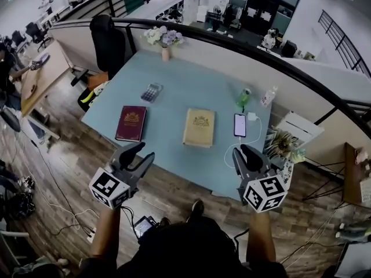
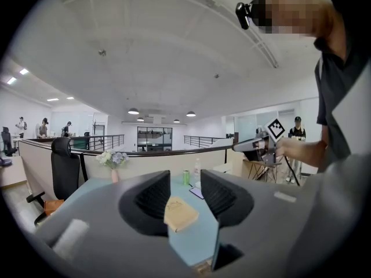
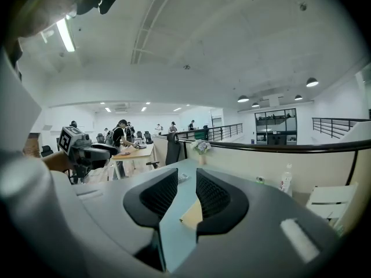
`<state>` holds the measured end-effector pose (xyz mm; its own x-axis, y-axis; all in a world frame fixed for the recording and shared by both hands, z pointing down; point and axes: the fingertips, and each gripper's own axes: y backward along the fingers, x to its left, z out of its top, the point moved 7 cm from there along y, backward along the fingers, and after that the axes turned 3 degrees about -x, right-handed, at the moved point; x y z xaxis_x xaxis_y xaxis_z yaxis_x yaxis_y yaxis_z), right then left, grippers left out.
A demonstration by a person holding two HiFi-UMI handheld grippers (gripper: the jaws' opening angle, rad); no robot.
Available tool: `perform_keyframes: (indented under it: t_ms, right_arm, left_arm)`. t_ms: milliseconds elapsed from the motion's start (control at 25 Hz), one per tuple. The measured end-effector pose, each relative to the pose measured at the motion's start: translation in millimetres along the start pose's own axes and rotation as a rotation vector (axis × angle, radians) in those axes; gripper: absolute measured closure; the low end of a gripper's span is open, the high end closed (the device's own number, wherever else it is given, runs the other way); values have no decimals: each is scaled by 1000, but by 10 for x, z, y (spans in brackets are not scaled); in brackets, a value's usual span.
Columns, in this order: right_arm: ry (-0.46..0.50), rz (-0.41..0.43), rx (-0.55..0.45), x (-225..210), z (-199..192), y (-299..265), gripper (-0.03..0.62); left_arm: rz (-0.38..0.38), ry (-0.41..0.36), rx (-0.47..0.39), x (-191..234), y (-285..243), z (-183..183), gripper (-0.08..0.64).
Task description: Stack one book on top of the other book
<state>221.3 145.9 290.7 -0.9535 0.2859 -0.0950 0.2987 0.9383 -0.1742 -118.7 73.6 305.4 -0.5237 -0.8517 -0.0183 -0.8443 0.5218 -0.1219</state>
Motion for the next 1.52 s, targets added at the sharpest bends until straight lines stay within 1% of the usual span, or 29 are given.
perform_keyframes:
  t_ms: [320, 480, 600, 760, 920, 1080, 1240, 1360, 1520]
  right_arm:
    - [-16, 82, 8, -418, -23, -288, 512]
    - [-22, 120, 17, -582, -62, -398, 512]
    - [-25, 147, 22, -672, -90, -476, 511]
    - [-29, 166, 33, -773, -133, -561, 511]
    - [-41, 164, 49, -859, -198, -648, 509]
    - [-49, 154, 74, -878, -280, -775, 509]
    - [-54, 121, 97, -851, -348, -901, 508]
    - [-74, 94, 117, -844, -425, -1018, 508]
    - [-95, 62, 159, -827, -555, -1178, 508]
  left_arm:
    - [71, 4, 34, -45, -321, 8, 391]
    - [104, 30, 66, -100, -485, 53, 391]
    - [121, 7, 59, -62, -590, -20, 391]
    - [128, 13, 67, -61, -730, -30, 391]
    - [122, 21, 77, -20, -855, -78, 391]
    - [107, 45, 85, 123, -978, -195, 391]
    - [67, 93, 74, 328, -1130, -344, 391]
    - [30, 92, 96, 495, -1295, -463, 391]
    - [-16, 143, 107, 700, -1520, -661, 391]
